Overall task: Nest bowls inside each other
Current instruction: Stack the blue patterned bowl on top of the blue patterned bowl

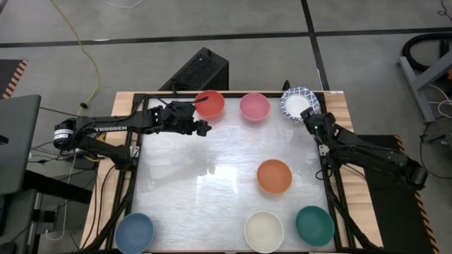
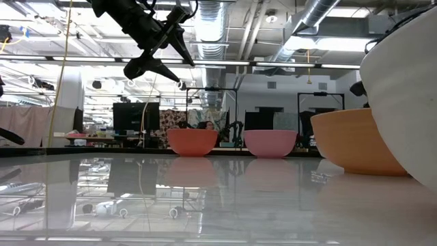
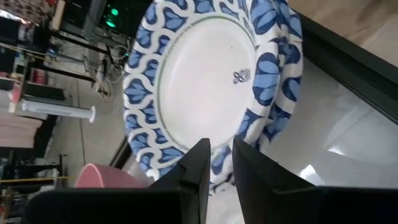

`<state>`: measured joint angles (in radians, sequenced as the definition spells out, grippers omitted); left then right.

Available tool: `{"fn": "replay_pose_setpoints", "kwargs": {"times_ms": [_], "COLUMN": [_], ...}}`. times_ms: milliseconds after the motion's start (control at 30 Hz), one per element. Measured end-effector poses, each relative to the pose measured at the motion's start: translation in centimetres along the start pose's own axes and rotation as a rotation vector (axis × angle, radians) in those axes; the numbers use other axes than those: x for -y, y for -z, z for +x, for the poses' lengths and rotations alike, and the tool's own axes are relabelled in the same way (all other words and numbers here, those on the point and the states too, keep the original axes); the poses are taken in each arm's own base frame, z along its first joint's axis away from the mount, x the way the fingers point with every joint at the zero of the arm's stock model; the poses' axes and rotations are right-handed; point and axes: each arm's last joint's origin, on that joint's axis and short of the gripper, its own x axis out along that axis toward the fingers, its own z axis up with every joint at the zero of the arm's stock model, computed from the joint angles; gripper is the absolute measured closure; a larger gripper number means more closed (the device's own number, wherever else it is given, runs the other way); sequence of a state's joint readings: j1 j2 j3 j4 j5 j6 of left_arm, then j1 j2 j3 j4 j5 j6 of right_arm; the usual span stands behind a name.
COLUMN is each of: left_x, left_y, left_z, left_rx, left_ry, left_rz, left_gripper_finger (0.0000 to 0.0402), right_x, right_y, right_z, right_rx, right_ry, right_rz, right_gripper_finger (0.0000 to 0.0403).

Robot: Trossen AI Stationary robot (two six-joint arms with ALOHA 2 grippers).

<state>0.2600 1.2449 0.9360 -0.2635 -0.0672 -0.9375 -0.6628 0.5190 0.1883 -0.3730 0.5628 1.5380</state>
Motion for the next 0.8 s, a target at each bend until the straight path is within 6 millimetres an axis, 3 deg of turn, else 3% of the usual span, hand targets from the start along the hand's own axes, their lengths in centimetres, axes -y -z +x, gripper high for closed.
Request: {"fn": "replay_pose_setpoints", "kwargs": {"times_ms": [400,633,800], "left_x": [0.0,0.0,0.0], "left_y": [0.0,0.1,0.0], "left_z": [0.0,0.0,0.0], "left_rx": [-0.003,-0.015,-0.015], "left_ry": [0.002,0.011,0.011], "left_rz": [0.000,-0.001,-0.001], "left_gripper_finger": [0.0182,0.0182,0.0182], "right_x": [0.2,-1.9,-1.8], "right_y": [0.1,0.2,0.1], "right_z": [0.0,-0.3,0.1], "right_rx": [-0.040,-0.061,-0.028], "right_ry": [0.021,-0.192,-0.157], "right_rz": [-0.007,0.004,0.035], "right_gripper_finger": [0.0313,0.0313,0.0313]}}
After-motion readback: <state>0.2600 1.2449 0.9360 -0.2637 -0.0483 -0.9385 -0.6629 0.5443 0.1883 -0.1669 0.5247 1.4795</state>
